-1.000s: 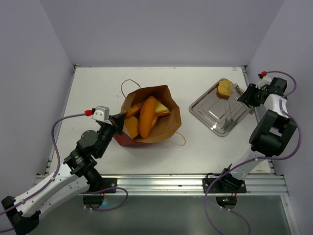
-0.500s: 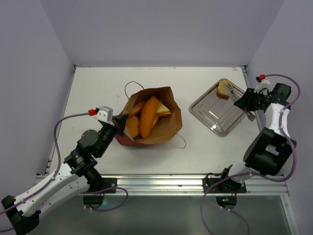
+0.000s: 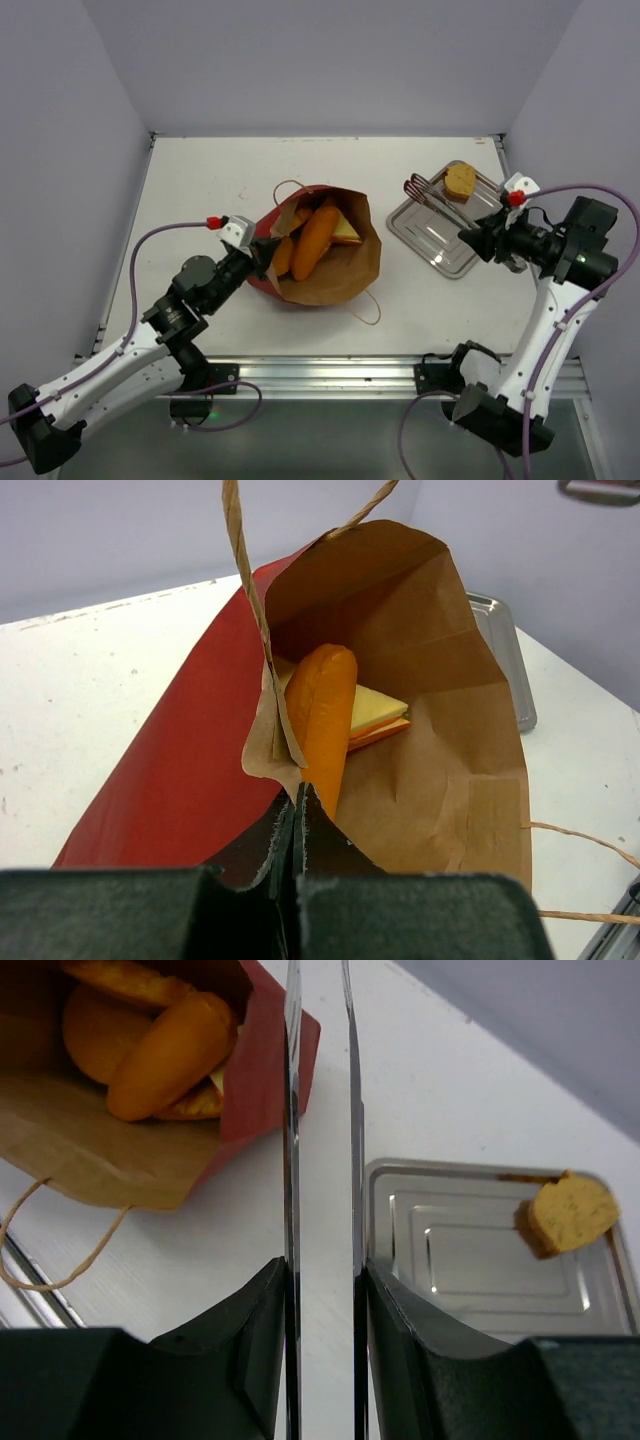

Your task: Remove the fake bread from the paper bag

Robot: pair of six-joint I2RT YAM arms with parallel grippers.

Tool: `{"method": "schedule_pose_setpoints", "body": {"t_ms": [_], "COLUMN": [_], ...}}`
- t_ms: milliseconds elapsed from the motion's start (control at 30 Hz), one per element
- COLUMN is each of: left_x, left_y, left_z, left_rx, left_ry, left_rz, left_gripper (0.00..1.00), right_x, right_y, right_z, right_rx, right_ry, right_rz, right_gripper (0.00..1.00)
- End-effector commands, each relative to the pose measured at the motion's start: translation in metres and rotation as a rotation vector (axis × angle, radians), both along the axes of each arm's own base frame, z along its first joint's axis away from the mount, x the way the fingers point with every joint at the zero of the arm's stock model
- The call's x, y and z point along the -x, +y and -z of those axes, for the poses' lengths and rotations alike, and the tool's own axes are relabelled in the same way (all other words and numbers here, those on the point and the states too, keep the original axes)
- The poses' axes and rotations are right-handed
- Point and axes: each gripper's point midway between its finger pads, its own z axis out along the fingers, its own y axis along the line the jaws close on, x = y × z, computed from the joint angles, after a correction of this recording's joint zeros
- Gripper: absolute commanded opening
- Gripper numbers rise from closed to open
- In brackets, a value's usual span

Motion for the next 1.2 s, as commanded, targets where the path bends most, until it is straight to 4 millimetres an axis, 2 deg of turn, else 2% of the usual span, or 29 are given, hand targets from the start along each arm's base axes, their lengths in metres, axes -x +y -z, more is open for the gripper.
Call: {"method": "schedule_pose_setpoints", "body": {"t_ms": [0,100,233,333,467,500,533,567,600,633,667,700,733,767,867,933,1100,1167], "left_x": [0.002,-0.001,-0.004,-0.007,-0.011,-0.011,-0.013,-0.013,-0.014,-0.016,-0.016,-0.017,-0.018,-0.019,-0.021,-0.021,-0.017,-0.015], "left_y": [-0.009,-0.012,-0.017,-0.02,-0.025,-0.026,-0.027,-0.027,-0.027,-0.027,-0.027,-0.027,-0.027,-0.027,-0.028,-0.029,-0.032,-0.033], "left_z": [-0.044,-0.049,-0.054,-0.057,-0.054,-0.055,-0.055,-0.055,-0.054,-0.054,-0.055,-0.054,-0.053,-0.053,-0.048,-0.045,-0.031,-0.028], "left_rx": [0.098,0.108,0.122,0.134,0.134,0.134,0.131,0.13,0.128,0.124,0.12,0.117,0.112,0.107,0.092,0.083,0.042,0.03], "left_ry": [-0.077,-0.079,-0.074,-0.071,-0.056,-0.056,-0.053,-0.053,-0.051,-0.049,-0.05,-0.048,-0.045,-0.046,-0.036,-0.03,-0.009,-0.008], "left_rz": [0.04,0.041,0.041,0.042,0.043,0.043,0.042,0.04,0.039,0.032,0.029,0.024,0.021,0.019,0.019,0.023,0.049,0.064], "left_gripper": [0.0,0.0,0.0,0.0,0.0,0.0,0.0,0.0,0.0,0.0,0.0,0.0,0.0,0.0,0.0,0.0,0.0,0.0], "right_x": [0.043,0.06,0.065,0.059,0.047,0.046,0.033,0.03,0.033,0.024,0.03,0.03,0.022,0.027,0.014,0.008,-0.016,-0.021], "right_y": [0.041,0.055,0.06,0.06,0.067,0.073,0.073,0.078,0.09,0.09,0.104,0.108,0.107,0.118,0.119,0.116,0.103,0.106], "right_z": [-0.029,-0.035,-0.034,-0.032,-0.024,-0.023,-0.028,-0.026,-0.026,-0.024,-0.022,-0.018,-0.007,-0.002,0.017,0.022,0.01,0.002], "right_rx": [0.054,0.087,0.111,0.083,-0.003,-0.003,0.026,-0.017,-0.001,0.04,0.045,0.064,0.123,0.155,0.308,0.39,0.646,0.705], "right_ry": [-0.157,-0.21,-0.237,-0.202,-0.053,-0.03,-0.082,-0.024,-0.03,-0.043,-0.02,-0.001,0.04,0.055,0.062,0.046,-0.103,-0.17], "right_rz": [-0.2,-0.257,-0.292,-0.308,-0.33,-0.351,-0.352,-0.323,-0.369,-0.353,-0.409,-0.427,-0.408,-0.45,-0.412,-0.4,-0.368,-0.387], "right_gripper": [0.39,0.39,0.4,0.4,0.4,0.4,0.4,0.4,0.4,0.4,0.4,0.4,0.4,0.4,0.4,0.39,0.4,0.4]}}
